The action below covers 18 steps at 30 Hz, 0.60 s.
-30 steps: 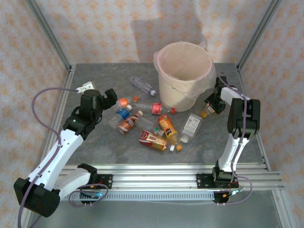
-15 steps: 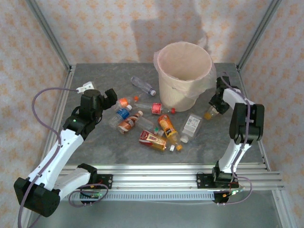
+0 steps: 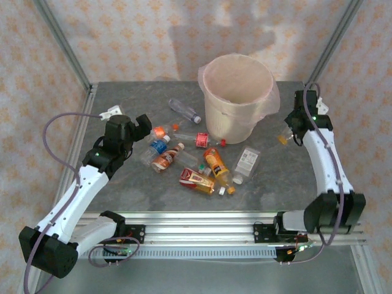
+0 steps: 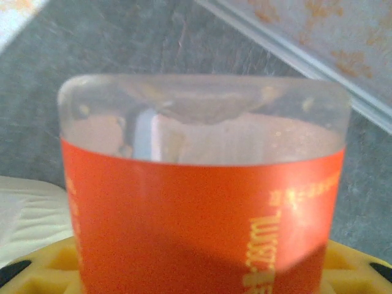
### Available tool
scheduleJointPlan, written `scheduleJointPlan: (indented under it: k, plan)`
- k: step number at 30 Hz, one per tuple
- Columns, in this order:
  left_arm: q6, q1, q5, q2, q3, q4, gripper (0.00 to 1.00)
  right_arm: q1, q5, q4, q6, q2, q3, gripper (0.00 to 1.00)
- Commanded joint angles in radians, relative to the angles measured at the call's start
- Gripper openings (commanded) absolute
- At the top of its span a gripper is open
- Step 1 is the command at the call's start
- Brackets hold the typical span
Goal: Put the plastic bottles in the bin
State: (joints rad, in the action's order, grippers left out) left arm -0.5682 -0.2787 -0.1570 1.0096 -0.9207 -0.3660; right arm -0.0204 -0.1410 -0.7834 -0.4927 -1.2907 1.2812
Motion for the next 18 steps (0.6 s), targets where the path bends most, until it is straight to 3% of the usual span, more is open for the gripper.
scheduleJointPlan:
  k: [1,9,18]
  plan:
    - [-0.015,0.011,0.003,0.008,0.01,0.024,1.0,0.063,-0.081,-0.076,0.012,0.097,0.037,0.22]
    - [-0.025,0.011,0.007,0.005,0.027,0.033,1.0,0.235,-0.105,-0.093,0.027,0.158,0.188,0.17]
    - [-0.031,0.012,0.016,-0.006,0.029,0.027,1.0,0.457,-0.203,-0.09,0.139,-0.051,0.482,0.17]
